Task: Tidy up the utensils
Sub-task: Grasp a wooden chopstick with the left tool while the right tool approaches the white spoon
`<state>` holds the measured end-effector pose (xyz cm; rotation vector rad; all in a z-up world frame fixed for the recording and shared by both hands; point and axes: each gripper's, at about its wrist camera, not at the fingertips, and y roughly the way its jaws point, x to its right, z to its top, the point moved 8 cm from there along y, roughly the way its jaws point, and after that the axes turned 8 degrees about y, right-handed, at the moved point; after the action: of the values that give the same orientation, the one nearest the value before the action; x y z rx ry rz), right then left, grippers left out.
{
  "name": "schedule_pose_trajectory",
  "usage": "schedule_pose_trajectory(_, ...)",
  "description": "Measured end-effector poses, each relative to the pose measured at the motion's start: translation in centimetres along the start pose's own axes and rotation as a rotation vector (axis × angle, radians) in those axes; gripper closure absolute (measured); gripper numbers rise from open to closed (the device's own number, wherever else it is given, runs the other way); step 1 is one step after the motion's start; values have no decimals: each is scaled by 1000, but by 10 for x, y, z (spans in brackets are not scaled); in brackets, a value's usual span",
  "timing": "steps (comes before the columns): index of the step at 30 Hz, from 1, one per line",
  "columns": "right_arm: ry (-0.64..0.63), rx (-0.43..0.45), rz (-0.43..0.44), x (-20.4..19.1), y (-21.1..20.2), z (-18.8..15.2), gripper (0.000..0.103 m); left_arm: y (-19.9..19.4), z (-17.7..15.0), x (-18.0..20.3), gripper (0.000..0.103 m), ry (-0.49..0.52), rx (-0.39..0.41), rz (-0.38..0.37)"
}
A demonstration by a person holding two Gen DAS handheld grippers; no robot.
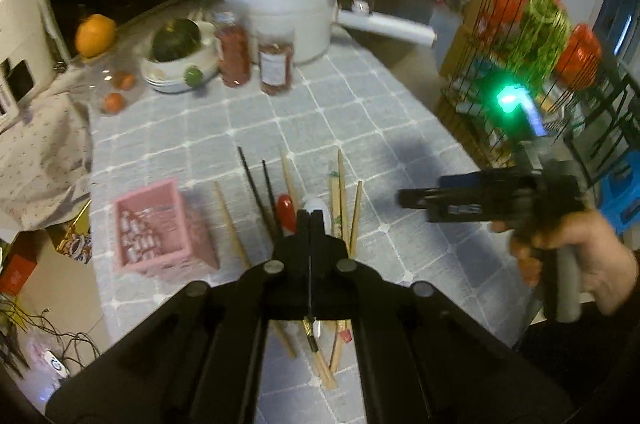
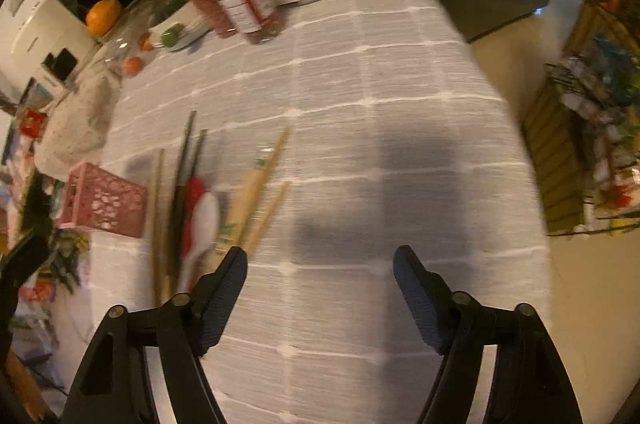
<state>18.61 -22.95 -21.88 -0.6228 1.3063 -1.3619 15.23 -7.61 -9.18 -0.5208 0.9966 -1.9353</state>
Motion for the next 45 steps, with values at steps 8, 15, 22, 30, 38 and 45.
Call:
schedule_pose_trajectory(8, -30, -44, 61, -46, 31, 2, 53, 19, -20, -14, 101, -53, -69, -36)
schedule_pose_trajectory(15, 26, -47, -10, -21, 33, 4, 53, 70, -2, -21, 74, -108, -179, -35)
schedule_pose_trajectory(22, 30, -35, -32, 8, 21, 6, 53, 160, 15, -39, 74, -148, -316, 60)
schedule_pose_trajectory(30, -17, -33, -15, 17, 9, 3, 53, 208, 6, -48, 90, -147, -427, 121)
schedule_pose_trajectory(38, -23, -34, -17, 15, 10, 1, 53, 200, 8, -44, 96, -153, -392, 111)
schedule_pose_trajectory(45, -16, -24, -18, 9, 15, 5, 53, 116, 15, -28, 96, -129, -203, 49)
